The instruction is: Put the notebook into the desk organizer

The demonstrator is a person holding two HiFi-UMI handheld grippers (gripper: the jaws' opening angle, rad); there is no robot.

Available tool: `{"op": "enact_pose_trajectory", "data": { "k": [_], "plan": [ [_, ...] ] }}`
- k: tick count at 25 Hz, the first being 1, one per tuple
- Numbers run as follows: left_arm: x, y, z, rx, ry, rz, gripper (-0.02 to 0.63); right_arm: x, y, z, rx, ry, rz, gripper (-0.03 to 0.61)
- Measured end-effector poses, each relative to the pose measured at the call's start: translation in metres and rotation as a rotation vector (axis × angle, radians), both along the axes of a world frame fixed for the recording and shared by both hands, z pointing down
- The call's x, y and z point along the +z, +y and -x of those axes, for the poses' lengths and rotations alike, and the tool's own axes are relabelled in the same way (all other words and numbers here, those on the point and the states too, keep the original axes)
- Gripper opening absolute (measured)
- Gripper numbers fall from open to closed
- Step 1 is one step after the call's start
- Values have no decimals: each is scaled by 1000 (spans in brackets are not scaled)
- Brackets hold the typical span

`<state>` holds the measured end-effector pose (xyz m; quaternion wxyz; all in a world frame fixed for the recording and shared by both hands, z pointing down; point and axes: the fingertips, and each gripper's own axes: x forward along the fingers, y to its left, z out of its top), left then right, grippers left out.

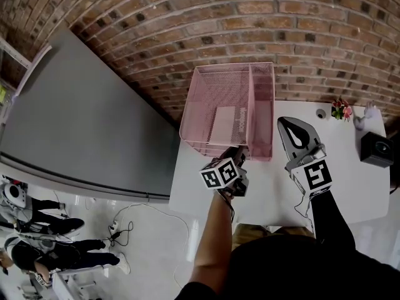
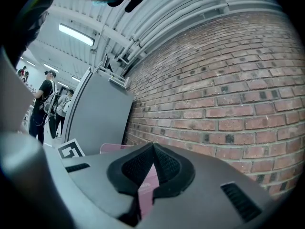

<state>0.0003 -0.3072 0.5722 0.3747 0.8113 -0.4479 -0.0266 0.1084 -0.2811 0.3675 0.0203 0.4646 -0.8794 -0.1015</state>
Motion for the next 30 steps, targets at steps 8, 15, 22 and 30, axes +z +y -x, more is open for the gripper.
{"op": "enact_pose_trajectory", "data": {
  "k": [8, 15, 22, 30],
  "plan": [
    [7, 7, 7, 35, -235, -9, 166, 3, -1, 3, -5, -9, 2, 21],
    [4, 19, 7, 64, -364, 12, 196, 3, 3, 12, -23, -6, 3, 21],
    [6, 30, 11, 58, -384, 27, 219, 3, 8, 17, -32, -2, 3, 21],
    [3, 42, 16, 51, -381, 22, 222, 4, 17, 23, -43, 5, 7, 21]
  ]
}}
